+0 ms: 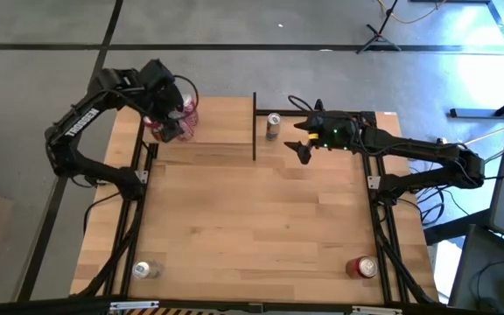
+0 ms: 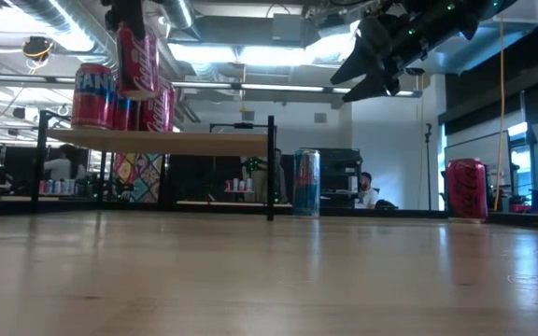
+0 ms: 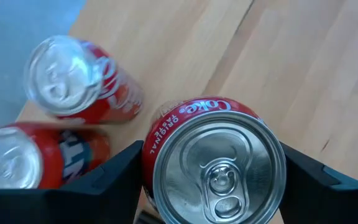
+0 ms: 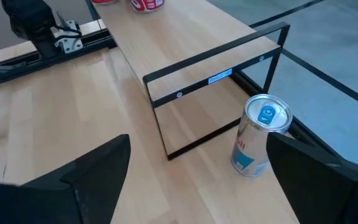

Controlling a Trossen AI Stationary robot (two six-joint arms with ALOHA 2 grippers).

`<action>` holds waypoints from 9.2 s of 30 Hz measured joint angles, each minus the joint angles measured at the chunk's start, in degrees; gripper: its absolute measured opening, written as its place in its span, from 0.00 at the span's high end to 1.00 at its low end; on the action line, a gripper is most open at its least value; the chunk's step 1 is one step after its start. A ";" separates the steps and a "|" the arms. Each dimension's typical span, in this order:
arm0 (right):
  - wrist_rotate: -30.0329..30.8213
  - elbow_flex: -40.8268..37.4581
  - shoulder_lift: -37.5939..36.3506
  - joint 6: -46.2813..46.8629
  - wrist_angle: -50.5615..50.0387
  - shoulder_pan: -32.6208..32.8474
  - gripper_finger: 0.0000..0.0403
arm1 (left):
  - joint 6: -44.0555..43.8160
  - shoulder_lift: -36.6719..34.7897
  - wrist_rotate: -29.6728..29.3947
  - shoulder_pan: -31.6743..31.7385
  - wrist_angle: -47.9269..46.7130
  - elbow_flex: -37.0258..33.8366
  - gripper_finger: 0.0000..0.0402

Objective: Place canned beverage on shelf
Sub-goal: Put the red-white soda can on the shelf aligned with the other red-white soda can, then put the top blue soda can on the shelf

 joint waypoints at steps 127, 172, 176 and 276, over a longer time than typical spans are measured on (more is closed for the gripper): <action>-10.21 0.02 35.22 -14.57 29.64 -16.04 0.09 | -29.38 -6.60 -4.78 -27.48 51.19 -15.21 0.16; -12.96 45.57 31.25 -19.40 -11.12 -7.14 0.53 | -27.29 -19.48 -10.49 -27.46 39.71 -15.17 0.17; -13.00 52.13 37.31 -19.37 -11.90 -5.58 0.53 | -27.29 -20.50 -10.73 -27.46 39.87 -15.17 0.17; -9.54 63.41 60.32 -28.47 7.13 -1.68 0.27 | -27.37 -19.67 -11.84 -27.46 40.29 -15.17 0.17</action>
